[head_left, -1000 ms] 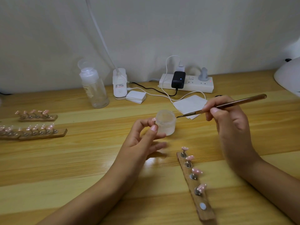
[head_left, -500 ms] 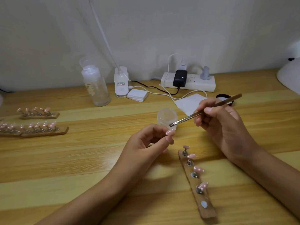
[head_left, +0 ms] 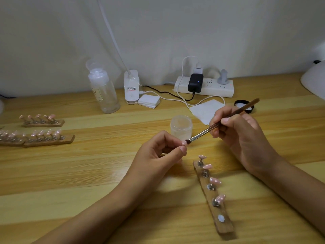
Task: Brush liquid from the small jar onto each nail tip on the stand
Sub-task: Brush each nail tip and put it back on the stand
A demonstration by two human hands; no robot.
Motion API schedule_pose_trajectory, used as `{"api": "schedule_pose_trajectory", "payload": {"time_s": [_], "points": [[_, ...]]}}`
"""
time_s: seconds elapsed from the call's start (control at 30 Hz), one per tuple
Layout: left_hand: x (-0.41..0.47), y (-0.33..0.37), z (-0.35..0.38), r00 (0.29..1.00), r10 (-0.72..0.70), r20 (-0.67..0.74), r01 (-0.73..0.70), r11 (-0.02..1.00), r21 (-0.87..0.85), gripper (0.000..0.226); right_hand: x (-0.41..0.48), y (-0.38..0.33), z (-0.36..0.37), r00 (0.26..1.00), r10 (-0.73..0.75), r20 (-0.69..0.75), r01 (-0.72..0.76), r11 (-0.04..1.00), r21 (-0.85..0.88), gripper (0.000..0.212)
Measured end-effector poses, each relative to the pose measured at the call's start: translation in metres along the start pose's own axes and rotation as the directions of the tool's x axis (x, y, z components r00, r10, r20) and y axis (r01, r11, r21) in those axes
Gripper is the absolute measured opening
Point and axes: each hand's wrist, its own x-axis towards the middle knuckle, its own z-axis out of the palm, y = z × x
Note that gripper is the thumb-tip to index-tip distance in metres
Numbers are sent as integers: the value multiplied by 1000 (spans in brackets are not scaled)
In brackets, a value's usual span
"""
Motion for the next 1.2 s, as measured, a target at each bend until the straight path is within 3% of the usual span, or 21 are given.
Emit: {"api": "schedule_pose_trajectory", "payload": {"time_s": [0.17,0.37,0.47,0.63,1.03,1.2], "points": [[0,2,0,1000,-7,-1,7,1000,22,12,-1,0,0,995,-50,-80,37,988,-153,24],[0,1,-2,999,-33,-20,32,999,-32,18,2,0,-2,995,-47,-90,53,997,62,21],[0,2,-2,999,-38,-14,37,999,-21,19,3,0,-3,998,-44,-44,47,996,82,22],[0,2,-1,999,-44,-27,43,999,-18,16,1,2,-2,999,-41,35,40,999,17,14],[0,1,1,999,-38,-29,38,999,7,23,-4,-2,4,994,-106,-22,98,971,-216,13],[0,3,2,999,-14,-33,14,1000,-1,10,0,-3,2,992,-71,-104,64,995,-74,22]]}}
